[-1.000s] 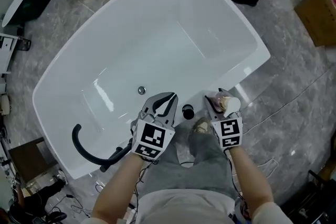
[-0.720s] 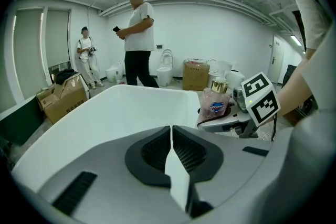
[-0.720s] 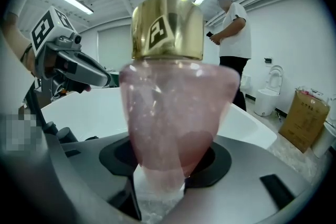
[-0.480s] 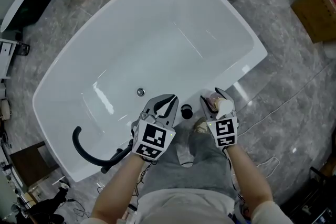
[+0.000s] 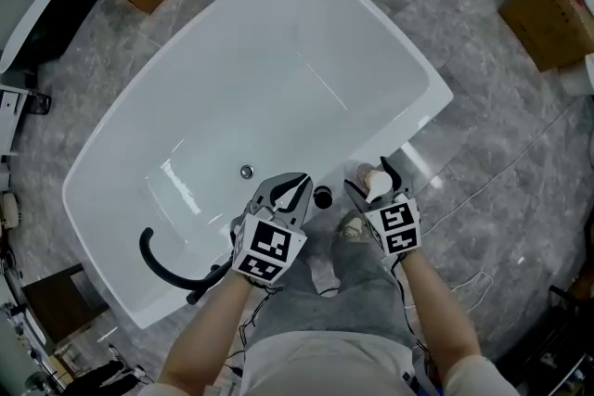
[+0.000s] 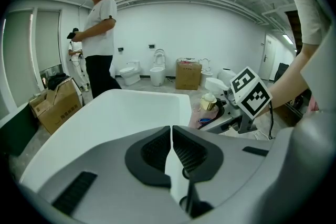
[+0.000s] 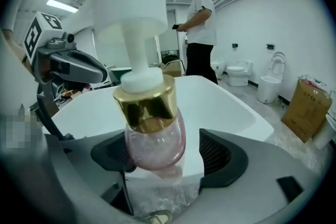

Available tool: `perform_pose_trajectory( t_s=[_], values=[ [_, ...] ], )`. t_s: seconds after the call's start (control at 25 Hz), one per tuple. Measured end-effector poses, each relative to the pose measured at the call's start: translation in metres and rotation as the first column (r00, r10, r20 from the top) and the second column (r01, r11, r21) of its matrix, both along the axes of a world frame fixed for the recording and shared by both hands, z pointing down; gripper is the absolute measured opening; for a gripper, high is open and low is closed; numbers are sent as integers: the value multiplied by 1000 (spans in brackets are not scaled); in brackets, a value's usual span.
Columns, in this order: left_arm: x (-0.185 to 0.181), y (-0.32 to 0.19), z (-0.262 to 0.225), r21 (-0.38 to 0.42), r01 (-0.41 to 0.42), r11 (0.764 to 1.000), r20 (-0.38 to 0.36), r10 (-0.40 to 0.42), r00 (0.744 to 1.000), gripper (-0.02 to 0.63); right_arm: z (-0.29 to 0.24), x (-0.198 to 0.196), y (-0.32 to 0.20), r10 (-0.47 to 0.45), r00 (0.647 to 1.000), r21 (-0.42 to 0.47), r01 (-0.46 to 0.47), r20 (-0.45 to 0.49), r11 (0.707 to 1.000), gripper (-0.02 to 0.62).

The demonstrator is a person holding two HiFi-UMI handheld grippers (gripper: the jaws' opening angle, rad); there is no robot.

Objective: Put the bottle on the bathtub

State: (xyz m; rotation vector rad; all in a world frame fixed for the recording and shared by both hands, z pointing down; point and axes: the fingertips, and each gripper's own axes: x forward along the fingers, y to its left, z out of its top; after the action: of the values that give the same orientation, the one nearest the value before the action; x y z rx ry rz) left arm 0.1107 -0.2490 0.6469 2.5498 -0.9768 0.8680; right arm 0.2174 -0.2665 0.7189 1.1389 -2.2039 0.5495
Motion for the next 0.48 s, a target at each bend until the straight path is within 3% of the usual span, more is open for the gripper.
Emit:
perform_pose_trajectory(
  t_s=[0.16,0.48],
  values=[
    [5,3,-25,20,-27,999,2,27,1000,29,-23,2,14,-27,1000,-48,28,15,998,390],
    [0,14,-75,37,-22,999,-13,22,1000,29,-87,19,37,46,999,-44,-45,23,998,388]
  ],
)
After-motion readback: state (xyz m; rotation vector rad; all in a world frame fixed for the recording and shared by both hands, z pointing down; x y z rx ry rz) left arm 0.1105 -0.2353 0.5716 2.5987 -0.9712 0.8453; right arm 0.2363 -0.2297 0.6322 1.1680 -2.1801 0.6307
